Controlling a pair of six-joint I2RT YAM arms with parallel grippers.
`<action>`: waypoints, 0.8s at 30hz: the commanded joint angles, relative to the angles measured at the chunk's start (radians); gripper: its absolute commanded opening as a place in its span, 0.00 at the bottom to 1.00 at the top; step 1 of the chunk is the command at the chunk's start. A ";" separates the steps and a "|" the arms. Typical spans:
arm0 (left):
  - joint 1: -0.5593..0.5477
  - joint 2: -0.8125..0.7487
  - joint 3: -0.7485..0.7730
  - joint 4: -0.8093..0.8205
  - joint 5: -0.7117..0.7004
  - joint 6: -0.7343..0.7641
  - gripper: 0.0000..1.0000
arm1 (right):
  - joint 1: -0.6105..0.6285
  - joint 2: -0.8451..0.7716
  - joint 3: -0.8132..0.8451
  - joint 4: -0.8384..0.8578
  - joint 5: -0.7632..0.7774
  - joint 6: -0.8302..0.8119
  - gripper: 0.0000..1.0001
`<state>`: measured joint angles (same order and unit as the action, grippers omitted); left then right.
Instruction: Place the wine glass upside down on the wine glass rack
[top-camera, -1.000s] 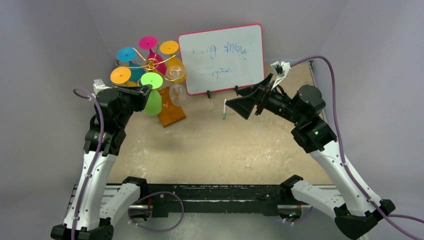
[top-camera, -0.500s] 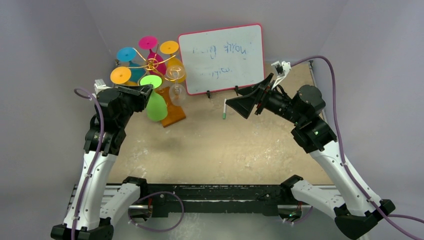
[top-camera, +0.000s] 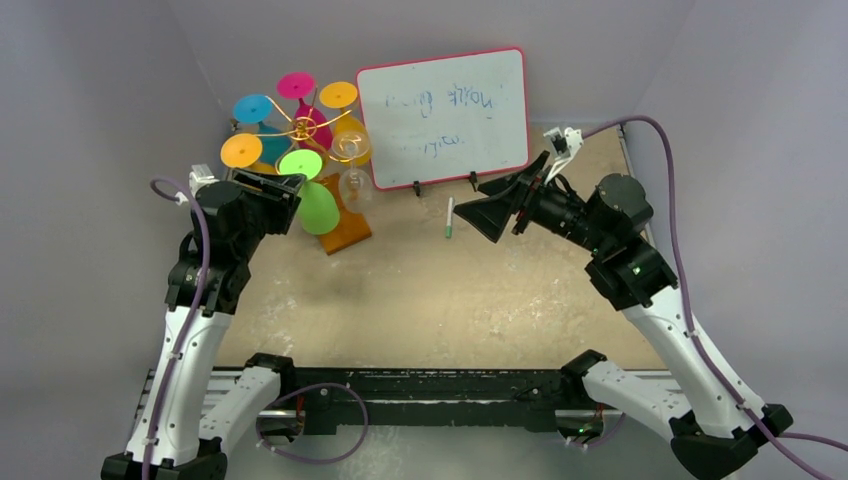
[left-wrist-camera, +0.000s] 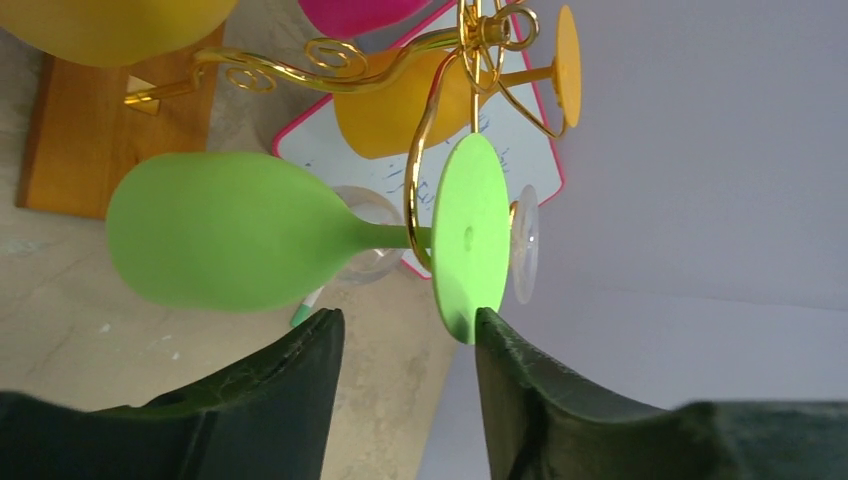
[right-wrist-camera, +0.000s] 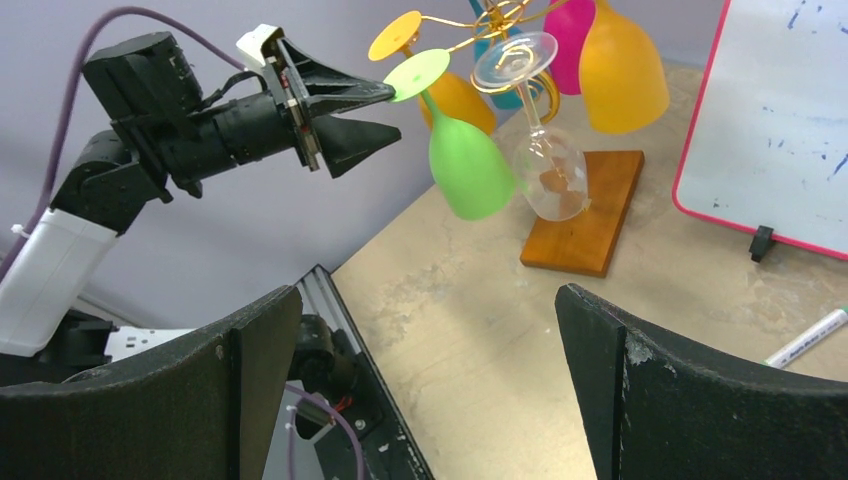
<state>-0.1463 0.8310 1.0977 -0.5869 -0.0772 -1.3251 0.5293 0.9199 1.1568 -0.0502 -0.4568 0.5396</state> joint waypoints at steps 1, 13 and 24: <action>-0.001 -0.029 0.056 -0.035 -0.039 0.077 0.55 | 0.002 -0.020 0.017 -0.023 0.033 -0.037 1.00; -0.001 -0.078 0.132 -0.134 -0.102 0.345 0.70 | 0.002 -0.069 0.024 -0.187 0.162 -0.057 1.00; -0.001 -0.130 0.139 -0.050 0.111 0.596 0.75 | 0.003 -0.165 0.036 -0.296 0.310 -0.060 1.00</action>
<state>-0.1463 0.7181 1.2381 -0.7193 -0.0906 -0.8345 0.5301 0.8074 1.1584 -0.3367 -0.2245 0.4919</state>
